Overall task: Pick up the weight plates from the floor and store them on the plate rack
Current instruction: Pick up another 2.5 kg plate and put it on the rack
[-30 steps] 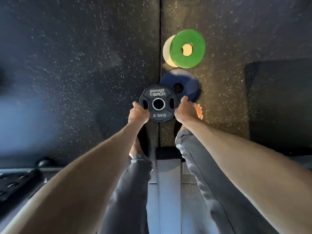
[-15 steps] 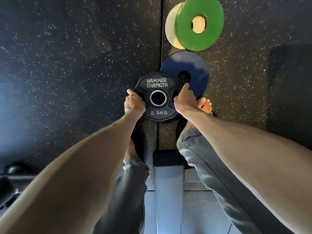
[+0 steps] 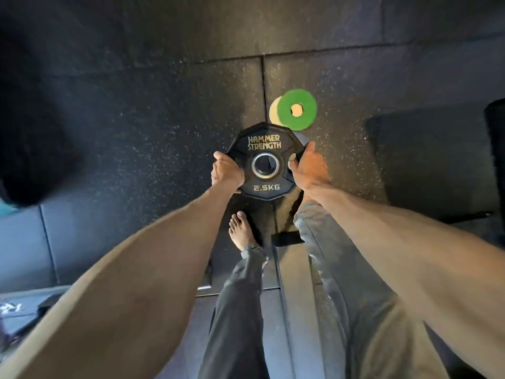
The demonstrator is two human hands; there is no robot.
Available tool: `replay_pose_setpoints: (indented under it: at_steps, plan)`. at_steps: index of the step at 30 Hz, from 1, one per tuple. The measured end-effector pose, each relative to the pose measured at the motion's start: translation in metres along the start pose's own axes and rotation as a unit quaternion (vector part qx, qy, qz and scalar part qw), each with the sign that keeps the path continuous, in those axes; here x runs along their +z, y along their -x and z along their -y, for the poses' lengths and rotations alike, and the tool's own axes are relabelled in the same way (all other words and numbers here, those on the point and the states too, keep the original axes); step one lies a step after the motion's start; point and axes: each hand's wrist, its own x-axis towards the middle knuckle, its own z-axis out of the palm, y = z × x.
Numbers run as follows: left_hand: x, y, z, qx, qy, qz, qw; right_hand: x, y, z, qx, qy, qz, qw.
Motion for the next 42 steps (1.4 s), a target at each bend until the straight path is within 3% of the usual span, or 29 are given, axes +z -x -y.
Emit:
replay_pose_setpoints:
  at_steps: [6,13,20,30,38,42]
  plan:
    - [-0.110,0.113,-0.002,0.082,-0.002,-0.012,0.997,-0.077,0.136,0.047,0.009,-0.146,-0.065,0.987]
    - [-0.147,0.221,0.074,0.119,0.012,-0.045,0.992,-0.101,0.264,0.057,-0.026,-0.152,-0.092,0.984]
    - [-0.130,0.315,0.227,0.095,0.062,-0.044,0.993,-0.045,0.386,0.032,-0.076,-0.096,-0.079,0.989]
    - [-0.116,0.475,0.476,-0.003,0.196,-0.095,0.976,0.067,0.591,0.019,-0.211,0.004,0.017,0.977]
    - [-0.108,0.568,0.702,-0.082,0.301,-0.117,0.943,0.206,0.759,0.038,-0.318,0.061,0.087,0.942]
    - [-0.116,0.608,0.823,-0.114,0.374,-0.189,0.901,0.276,0.859,0.069,-0.390,0.081,0.114,0.910]
